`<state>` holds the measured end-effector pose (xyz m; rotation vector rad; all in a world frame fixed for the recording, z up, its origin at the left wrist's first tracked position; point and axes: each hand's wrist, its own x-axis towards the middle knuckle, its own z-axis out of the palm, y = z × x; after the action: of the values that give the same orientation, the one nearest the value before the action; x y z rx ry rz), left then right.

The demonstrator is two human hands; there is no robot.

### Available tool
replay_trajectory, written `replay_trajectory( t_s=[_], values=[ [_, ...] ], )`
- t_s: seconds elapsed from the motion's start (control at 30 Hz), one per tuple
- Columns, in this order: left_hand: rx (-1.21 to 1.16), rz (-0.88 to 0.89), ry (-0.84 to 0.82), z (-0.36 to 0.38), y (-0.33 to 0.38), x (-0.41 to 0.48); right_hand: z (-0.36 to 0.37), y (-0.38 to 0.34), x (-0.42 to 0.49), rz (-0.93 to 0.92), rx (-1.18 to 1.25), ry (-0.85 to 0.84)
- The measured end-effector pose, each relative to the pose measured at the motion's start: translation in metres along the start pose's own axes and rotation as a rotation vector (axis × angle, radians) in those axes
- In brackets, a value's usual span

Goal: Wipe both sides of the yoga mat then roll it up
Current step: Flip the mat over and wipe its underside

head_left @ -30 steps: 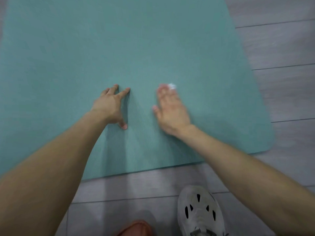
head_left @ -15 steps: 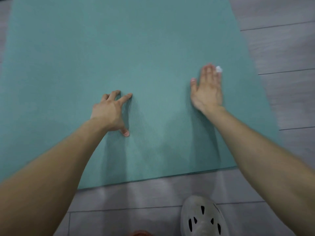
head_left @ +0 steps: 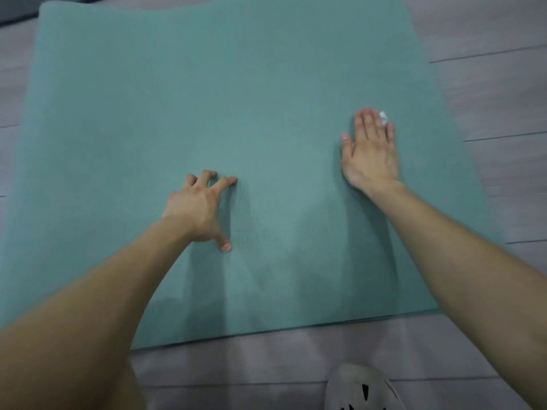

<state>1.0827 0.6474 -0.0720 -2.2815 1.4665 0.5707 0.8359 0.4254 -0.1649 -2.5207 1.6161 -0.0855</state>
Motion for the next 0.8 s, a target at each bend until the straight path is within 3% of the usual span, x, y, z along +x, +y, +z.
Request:
replay_trajectory(
  t_s=[0.1, 0.23, 0.33, 0.4, 0.53, 0.63, 0.7, 0.8],
  values=[
    [-0.086, 0.052, -0.025, -0.021, -0.012, 0.018, 0.0, -0.03, -0.01, -0.006, 0.009, 0.023],
    [-0.097, 0.005, 0.088, -0.054, -0.003, 0.056, 0.013, -0.127, -0.068, -0.561, 0.119, -0.11],
    [-0.061, -0.025, 0.045, -0.06, 0.012, 0.091, 0.017, -0.135, -0.071, -0.737, 0.118, -0.115],
    [-0.059, -0.026, -0.031, -0.06, 0.016, 0.102, 0.012, -0.098, -0.045, -0.648, 0.106, -0.067],
    [-0.078, 0.0, -0.063, -0.062, 0.017, 0.11, -0.002, -0.005, 0.028, -0.154, 0.029, -0.03],
    [-0.069, -0.001, -0.042, -0.064, 0.014, 0.111, -0.002, -0.003, 0.048, 0.053, -0.006, 0.012],
    [-0.064, 0.007, -0.032, -0.063, 0.014, 0.112, 0.004, -0.043, 0.037, 0.017, 0.028, 0.016],
    [-0.046, 0.023, -0.026, -0.061, 0.012, 0.115, 0.018, -0.126, -0.003, -0.37, 0.111, -0.064]
  ],
)
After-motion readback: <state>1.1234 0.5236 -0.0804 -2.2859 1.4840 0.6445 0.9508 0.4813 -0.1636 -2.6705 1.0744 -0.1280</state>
